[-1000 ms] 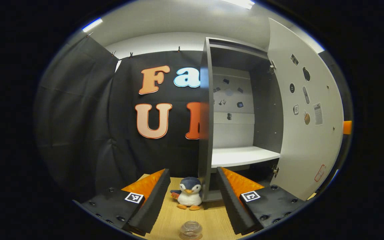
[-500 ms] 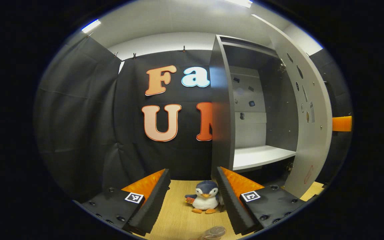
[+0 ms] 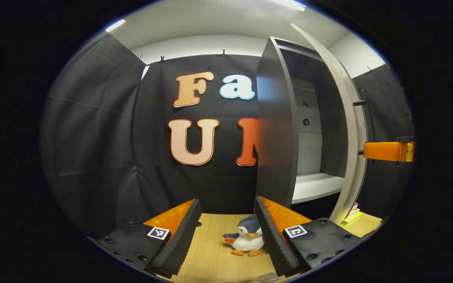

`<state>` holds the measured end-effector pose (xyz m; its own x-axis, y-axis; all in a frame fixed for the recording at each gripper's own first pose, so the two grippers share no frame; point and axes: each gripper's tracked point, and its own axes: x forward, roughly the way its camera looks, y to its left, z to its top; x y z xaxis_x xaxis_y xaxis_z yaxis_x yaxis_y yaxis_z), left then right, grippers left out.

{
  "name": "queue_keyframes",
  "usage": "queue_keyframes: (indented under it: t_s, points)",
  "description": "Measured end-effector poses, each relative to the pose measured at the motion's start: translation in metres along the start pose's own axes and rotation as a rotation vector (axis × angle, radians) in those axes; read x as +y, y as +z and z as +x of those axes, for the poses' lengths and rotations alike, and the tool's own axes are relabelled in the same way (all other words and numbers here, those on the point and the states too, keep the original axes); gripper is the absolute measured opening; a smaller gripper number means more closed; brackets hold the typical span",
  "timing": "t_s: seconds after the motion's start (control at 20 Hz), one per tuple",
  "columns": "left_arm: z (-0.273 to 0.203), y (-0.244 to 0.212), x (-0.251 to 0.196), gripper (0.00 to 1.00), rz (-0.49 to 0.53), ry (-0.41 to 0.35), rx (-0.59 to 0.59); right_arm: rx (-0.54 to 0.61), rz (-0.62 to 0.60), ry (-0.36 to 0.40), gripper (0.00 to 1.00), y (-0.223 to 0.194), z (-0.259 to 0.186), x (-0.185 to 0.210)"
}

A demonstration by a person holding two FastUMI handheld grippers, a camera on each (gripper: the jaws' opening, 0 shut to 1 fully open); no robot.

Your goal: Open the cabinet door with the right hand, grasp the bottle in the cabinet with the left hand and place it on the coaster, then close the cabinet door with the right hand.

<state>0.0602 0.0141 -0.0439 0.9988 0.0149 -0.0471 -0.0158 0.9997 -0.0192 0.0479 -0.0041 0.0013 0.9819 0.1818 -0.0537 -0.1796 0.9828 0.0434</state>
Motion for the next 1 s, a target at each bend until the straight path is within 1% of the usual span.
queue_keyframes:
  t_s: [0.05, 0.1, 0.3, 0.35, 0.45, 0.5, 0.55, 0.6, 0.7, 0.75, 0.8, 0.85, 0.9, 0.95, 1.0]
  points:
    - [0.004, 0.0, 0.001, 0.9, -0.004, -0.008, 0.0, -0.004, 0.0, -0.007, 0.32, 0.0, 0.015, 0.005]
    - [0.007, 0.0, 0.004, 0.91, -0.007, -0.017, -0.001, -0.004, 0.002, -0.013, 0.28, 0.0, 0.026, 0.009]
    - [0.021, -0.001, 0.008, 0.92, -0.003, -0.05, 0.005, -0.006, 0.016, -0.016, 0.28, 0.001, 0.061, 0.017]
    - [0.023, 0.0, 0.01, 0.92, 0.004, -0.047, 0.007, -0.004, 0.023, -0.011, 0.32, 0.001, 0.069, 0.018]
    - [0.023, 0.002, 0.009, 0.91, 0.009, -0.041, 0.002, 0.003, 0.036, 0.006, 0.32, -0.003, 0.07, 0.017]
    - [0.024, 0.003, 0.006, 0.92, 0.007, -0.042, 0.0, 0.005, 0.039, 0.017, 0.28, -0.004, 0.074, 0.018]
    - [0.023, 0.004, 0.004, 0.9, 0.006, -0.039, 0.0, 0.004, 0.044, 0.026, 0.36, -0.004, 0.08, 0.017]
    - [0.023, 0.003, 0.004, 0.9, 0.006, -0.033, 0.001, 0.005, 0.051, 0.033, 0.32, -0.005, 0.084, 0.016]
    - [0.022, 0.003, 0.001, 0.9, 0.004, -0.024, 0.002, 0.009, 0.063, 0.048, 0.32, -0.009, 0.094, 0.017]
    - [0.021, 0.002, 0.0, 0.9, 0.004, -0.019, 0.004, 0.01, 0.07, 0.054, 0.28, -0.009, 0.097, 0.017]
    - [0.021, 0.0, -0.001, 0.9, 0.007, -0.012, 0.006, 0.009, 0.077, 0.058, 0.28, -0.009, 0.101, 0.016]
    - [0.02, 0.0, -0.001, 0.91, 0.011, -0.004, 0.007, 0.009, 0.081, 0.063, 0.32, -0.01, 0.103, 0.017]
    - [0.019, 0.0, -0.001, 0.9, 0.012, 0.002, 0.009, 0.009, 0.085, 0.067, 0.32, -0.01, 0.106, 0.016]
    - [0.018, -0.002, -0.001, 0.9, 0.012, 0.008, 0.015, 0.008, 0.086, 0.07, 0.28, -0.011, 0.109, 0.016]
    - [0.017, -0.003, -0.002, 0.91, 0.011, 0.012, 0.018, 0.008, 0.09, 0.072, 0.32, -0.012, 0.112, 0.015]
